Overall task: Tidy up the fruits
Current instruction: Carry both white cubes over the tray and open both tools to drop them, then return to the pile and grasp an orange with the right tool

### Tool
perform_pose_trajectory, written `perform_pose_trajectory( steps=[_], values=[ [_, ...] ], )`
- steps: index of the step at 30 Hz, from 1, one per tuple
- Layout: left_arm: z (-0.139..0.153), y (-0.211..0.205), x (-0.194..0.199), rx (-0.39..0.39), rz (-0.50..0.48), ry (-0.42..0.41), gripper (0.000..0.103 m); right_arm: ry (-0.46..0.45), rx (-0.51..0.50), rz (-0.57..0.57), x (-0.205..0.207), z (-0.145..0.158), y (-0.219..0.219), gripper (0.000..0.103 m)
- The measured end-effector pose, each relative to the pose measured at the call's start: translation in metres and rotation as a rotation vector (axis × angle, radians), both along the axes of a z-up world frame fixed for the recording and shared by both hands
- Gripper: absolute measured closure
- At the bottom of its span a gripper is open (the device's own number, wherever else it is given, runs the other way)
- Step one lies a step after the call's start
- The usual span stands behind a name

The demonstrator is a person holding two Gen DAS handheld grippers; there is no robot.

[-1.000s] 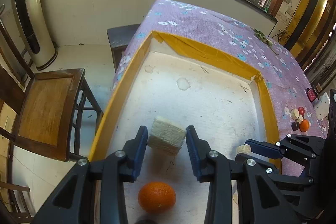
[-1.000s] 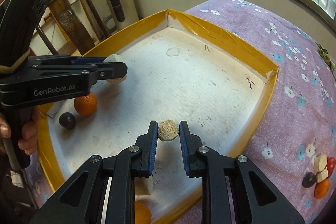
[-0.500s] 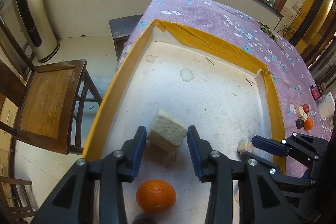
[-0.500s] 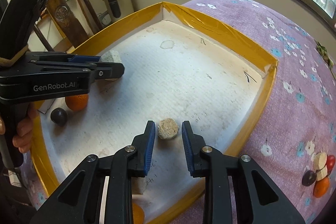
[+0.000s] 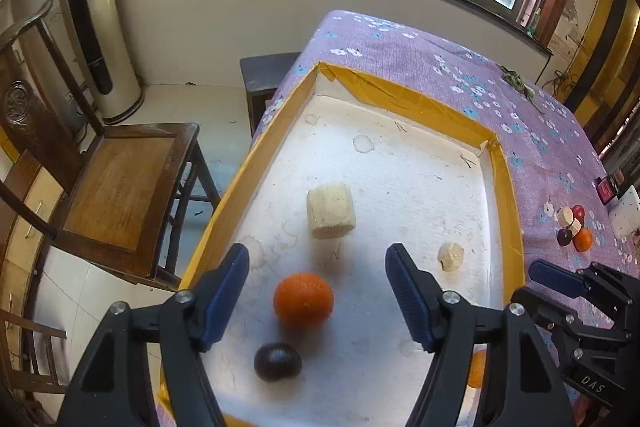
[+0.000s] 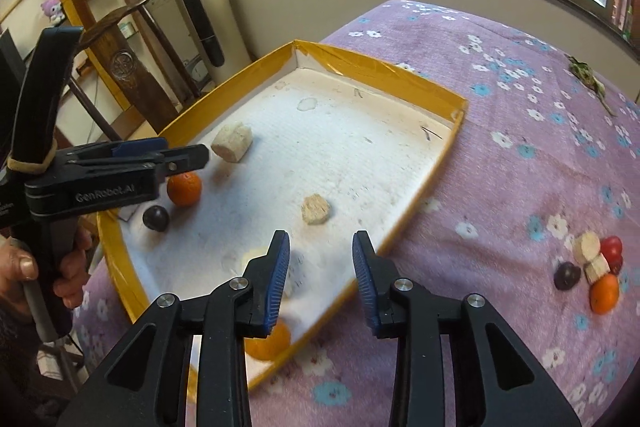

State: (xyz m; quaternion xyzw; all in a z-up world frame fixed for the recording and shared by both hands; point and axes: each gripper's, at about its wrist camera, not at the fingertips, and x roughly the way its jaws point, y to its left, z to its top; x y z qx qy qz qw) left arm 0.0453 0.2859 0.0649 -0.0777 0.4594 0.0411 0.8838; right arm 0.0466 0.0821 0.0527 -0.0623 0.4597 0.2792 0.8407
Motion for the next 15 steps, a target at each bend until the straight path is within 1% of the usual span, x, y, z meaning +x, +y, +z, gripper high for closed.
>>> perform_pose_trajectory(
  steps=[2, 5, 10, 12, 13, 14, 15],
  values=[
    [0.005, -0.006, -0.007, 0.009, 0.007, -0.017, 0.026, 0.009, -0.004, -0.02, -0.007, -0.003, -0.012, 0.06],
    [0.01, -0.021, -0.015, 0.015, 0.006, -0.032, 0.022, 0.033, -0.012, -0.05, -0.016, -0.01, -0.033, 0.057],
    [0.013, -0.058, -0.023, 0.01, -0.023, -0.027, 0.021, 0.062, -0.024, -0.139, -0.028, -0.017, -0.079, 0.053],
    [0.013, -0.075, -0.025, 0.02, -0.043, -0.023, 0.021, 0.056, -0.043, -0.189, -0.031, -0.016, -0.1, 0.043],
    [0.014, -0.084, -0.025, 0.026, -0.054, -0.022, 0.021, 0.053, -0.05, -0.207, -0.032, -0.016, -0.108, 0.032],
    [0.015, -0.093, -0.026, 0.031, -0.065, -0.02, 0.021, 0.047, -0.056, -0.228, -0.034, -0.014, -0.119, 0.029],
    [0.015, -0.102, -0.027, 0.033, -0.076, -0.017, 0.02, 0.041, -0.062, -0.245, -0.035, -0.013, -0.128, 0.029]
  ],
)
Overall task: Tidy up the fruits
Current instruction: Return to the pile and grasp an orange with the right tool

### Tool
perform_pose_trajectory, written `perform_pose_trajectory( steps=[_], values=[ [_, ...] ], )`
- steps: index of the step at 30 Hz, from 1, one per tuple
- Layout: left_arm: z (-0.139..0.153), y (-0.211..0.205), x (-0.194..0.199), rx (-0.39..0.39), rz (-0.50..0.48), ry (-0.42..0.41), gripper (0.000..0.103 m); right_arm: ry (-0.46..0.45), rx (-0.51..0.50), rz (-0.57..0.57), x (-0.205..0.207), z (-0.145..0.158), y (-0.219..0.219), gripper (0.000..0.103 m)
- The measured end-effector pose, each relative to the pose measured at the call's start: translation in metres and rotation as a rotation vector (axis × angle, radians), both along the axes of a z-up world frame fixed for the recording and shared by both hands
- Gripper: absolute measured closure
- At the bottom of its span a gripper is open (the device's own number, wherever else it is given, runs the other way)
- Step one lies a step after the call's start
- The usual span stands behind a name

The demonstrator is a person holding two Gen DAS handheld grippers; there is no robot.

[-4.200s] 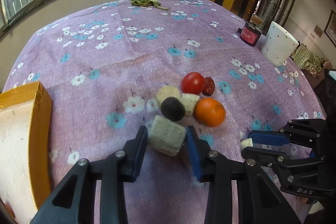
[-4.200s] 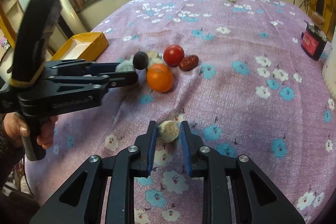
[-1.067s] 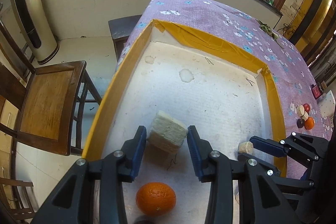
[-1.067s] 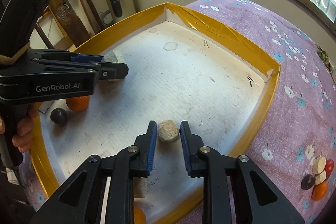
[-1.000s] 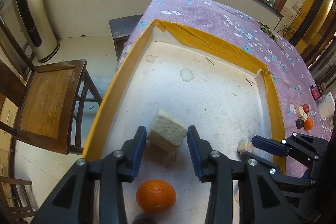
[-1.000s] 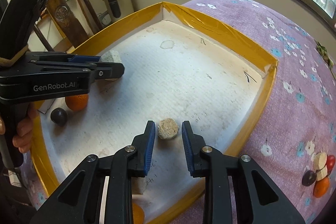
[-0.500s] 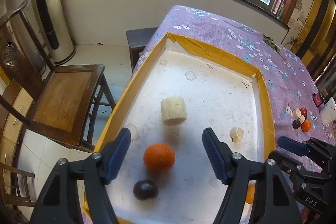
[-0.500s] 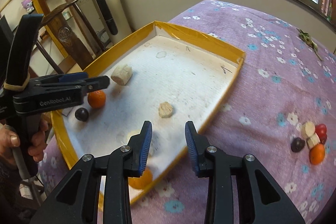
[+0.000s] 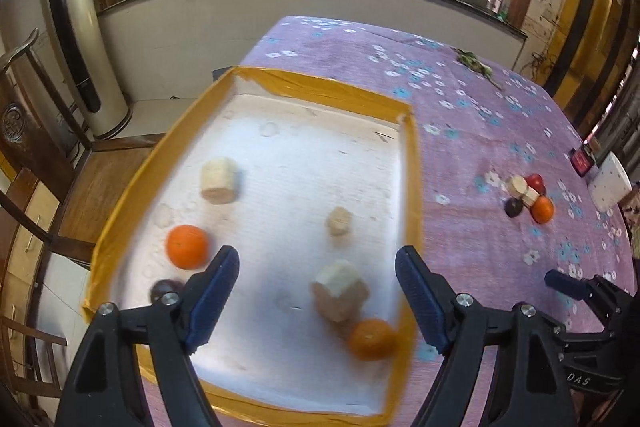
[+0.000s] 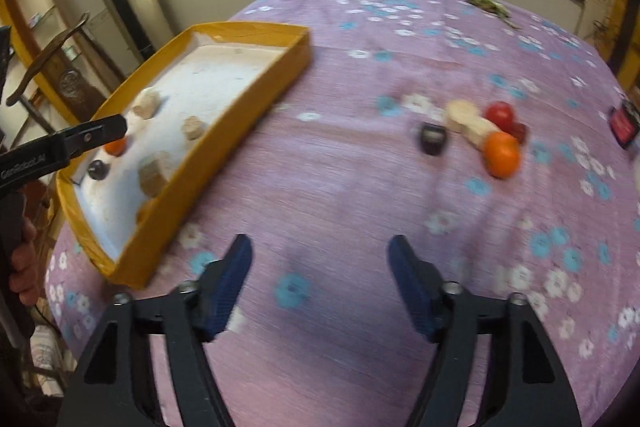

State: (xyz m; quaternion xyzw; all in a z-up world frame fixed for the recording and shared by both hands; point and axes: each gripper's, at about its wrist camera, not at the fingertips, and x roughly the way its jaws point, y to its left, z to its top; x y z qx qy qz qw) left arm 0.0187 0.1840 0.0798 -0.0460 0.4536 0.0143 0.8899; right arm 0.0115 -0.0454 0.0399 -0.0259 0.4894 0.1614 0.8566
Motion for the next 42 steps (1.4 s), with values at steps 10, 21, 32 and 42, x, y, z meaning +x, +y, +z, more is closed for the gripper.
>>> perform_pose_trajectory(
  steps=[10, 21, 32, 42],
  values=[
    [-0.001, -0.083, -0.004, 0.043, -0.12, 0.026, 0.011, -0.057, -0.075, -0.139, 0.003, 0.004, -0.08, 0.025],
    [-0.013, -0.131, 0.005, 0.142, -0.179, 0.066, 0.006, -0.103, 0.002, -0.054, 0.061, -0.004, -0.096, 0.025],
    [-0.025, -0.165, 0.05, 0.134, -0.242, 0.086, 0.006, -0.051, 0.046, 0.021, 0.092, -0.028, -0.097, 0.073],
    [-0.051, -0.211, 0.091, 0.058, -0.38, 0.111, 0.053, -0.069, 0.071, -0.029, 0.069, -0.017, -0.135, 0.073]
  ],
)
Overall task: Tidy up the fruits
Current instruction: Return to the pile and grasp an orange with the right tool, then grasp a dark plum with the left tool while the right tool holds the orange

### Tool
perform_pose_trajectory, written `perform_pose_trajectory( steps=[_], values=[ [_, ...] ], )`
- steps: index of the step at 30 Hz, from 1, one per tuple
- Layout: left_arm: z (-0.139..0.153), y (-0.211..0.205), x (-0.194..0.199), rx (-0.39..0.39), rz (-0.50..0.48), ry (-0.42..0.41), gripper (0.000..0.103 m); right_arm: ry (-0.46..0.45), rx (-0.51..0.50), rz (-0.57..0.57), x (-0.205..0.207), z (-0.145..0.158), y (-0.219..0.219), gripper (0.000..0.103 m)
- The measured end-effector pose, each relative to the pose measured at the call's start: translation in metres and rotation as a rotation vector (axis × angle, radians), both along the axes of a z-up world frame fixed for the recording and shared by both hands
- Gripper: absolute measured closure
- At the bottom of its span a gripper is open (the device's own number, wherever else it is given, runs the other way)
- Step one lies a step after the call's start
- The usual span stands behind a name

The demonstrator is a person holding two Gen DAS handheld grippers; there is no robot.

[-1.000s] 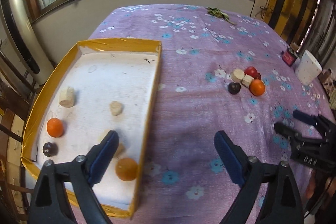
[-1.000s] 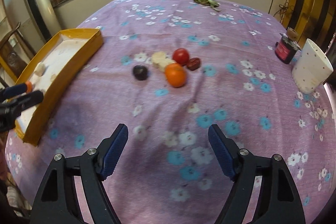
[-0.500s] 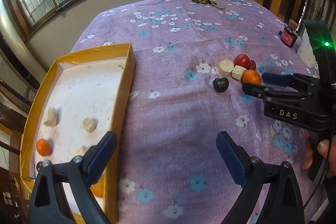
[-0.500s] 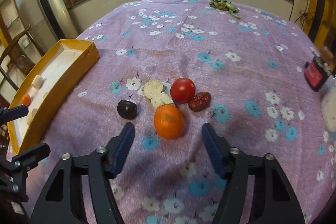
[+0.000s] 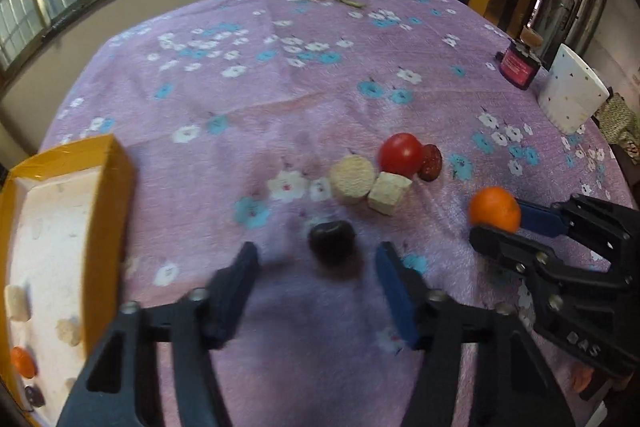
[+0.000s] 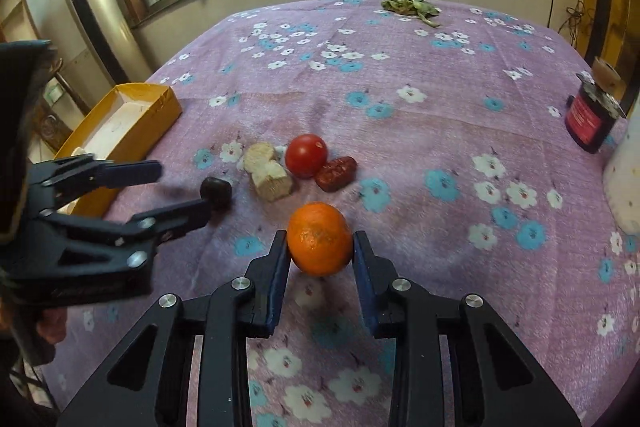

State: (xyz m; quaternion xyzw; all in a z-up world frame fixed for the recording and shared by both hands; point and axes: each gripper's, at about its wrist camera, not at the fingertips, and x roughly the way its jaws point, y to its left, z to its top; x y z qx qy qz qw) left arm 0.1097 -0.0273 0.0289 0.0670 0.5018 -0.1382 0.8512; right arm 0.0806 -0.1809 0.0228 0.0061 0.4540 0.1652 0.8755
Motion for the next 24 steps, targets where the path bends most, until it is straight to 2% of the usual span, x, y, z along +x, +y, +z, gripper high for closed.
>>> perform_pose_trajectory(
  steps=[1, 2, 3, 11, 17, 24],
  values=[
    [-0.005, -0.002, 0.004, -0.011, -0.004, 0.019, 0.066, -0.001, -0.001, 0.0, -0.002, 0.0, -0.002, 0.073],
    [-0.009, -0.003, 0.007, -0.027, -0.008, 0.039, 0.075, -0.003, -0.004, -0.002, -0.003, 0.0, -0.004, 0.073],
    [-0.009, -0.003, 0.007, -0.032, -0.002, 0.023, 0.077, -0.003, -0.003, -0.005, -0.004, 0.0, -0.005, 0.073],
    [0.001, 0.007, -0.008, -0.09, -0.018, 0.013, 0.078, 0.004, 0.043, -0.029, -0.014, 0.003, -0.009, 0.073],
    [0.015, 0.023, -0.031, -0.143, -0.011, 0.013, 0.078, -0.008, 0.029, -0.027, -0.032, 0.01, -0.003, 0.073],
    [0.028, 0.04, -0.06, -0.161, -0.015, -0.006, 0.078, -0.001, 0.018, -0.036, -0.06, 0.012, 0.008, 0.073]
  ],
)
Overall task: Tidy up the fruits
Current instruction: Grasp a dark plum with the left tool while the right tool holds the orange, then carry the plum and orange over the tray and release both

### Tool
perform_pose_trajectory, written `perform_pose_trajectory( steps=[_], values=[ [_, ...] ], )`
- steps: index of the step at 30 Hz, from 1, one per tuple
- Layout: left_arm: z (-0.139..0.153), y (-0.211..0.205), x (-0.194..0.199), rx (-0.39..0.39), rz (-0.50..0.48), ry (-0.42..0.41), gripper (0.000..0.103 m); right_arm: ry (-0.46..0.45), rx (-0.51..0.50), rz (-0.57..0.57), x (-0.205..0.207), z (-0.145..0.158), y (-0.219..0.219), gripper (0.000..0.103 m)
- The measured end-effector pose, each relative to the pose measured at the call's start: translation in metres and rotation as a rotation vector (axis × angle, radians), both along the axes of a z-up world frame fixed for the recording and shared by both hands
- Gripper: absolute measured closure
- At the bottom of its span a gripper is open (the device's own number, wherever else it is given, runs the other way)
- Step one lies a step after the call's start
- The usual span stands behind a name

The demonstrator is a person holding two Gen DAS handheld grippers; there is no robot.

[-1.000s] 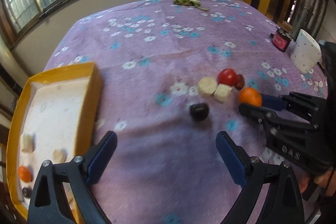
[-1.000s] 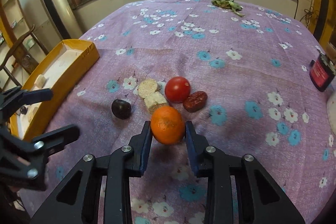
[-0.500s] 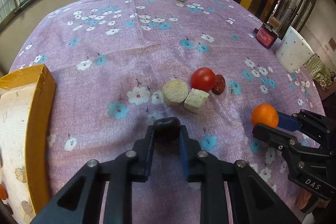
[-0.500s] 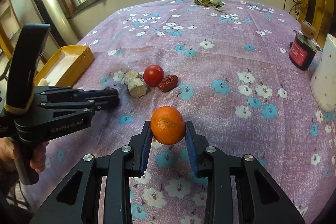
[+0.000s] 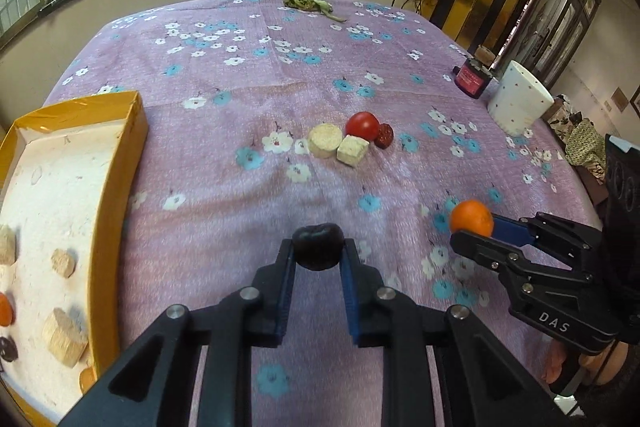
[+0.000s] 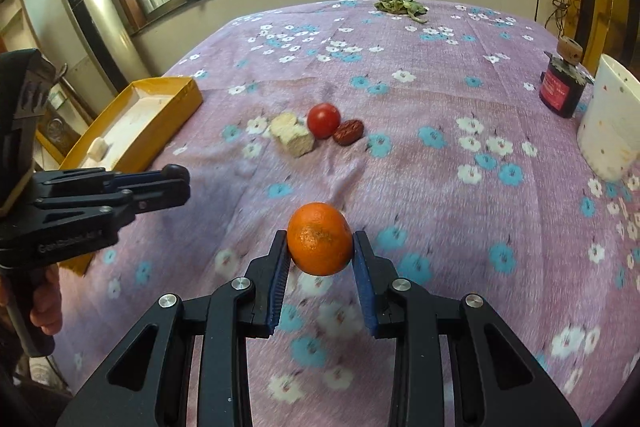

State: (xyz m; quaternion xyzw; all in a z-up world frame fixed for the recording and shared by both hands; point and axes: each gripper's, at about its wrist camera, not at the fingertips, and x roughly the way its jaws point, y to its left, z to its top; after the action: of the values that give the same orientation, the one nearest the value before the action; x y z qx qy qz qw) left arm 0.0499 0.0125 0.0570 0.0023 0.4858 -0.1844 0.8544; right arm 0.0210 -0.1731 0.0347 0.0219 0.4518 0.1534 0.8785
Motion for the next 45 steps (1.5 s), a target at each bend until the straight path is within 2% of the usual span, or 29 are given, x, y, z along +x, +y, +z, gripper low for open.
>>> perform_pose_trajectory(
  steps=[10, 23, 34, 45],
  values=[
    [0.015, 0.041, -0.022, -0.031, 0.039, -0.025, 0.078, 0.011, 0.01, 0.019, -0.013, 0.005, 0.038, 0.073],
    [0.036, 0.13, -0.021, -0.047, 0.158, -0.068, 0.078, -0.022, 0.027, 0.154, 0.006, 0.029, 0.137, 0.073],
    [0.032, 0.214, 0.007, 0.001, 0.274, -0.07, 0.078, -0.015, 0.038, 0.25, 0.038, 0.031, 0.216, 0.073],
    [0.013, 0.245, 0.056, 0.033, 0.306, -0.03, 0.078, 0.019, 0.001, 0.291, 0.081, 0.012, 0.267, 0.073]
  ],
)
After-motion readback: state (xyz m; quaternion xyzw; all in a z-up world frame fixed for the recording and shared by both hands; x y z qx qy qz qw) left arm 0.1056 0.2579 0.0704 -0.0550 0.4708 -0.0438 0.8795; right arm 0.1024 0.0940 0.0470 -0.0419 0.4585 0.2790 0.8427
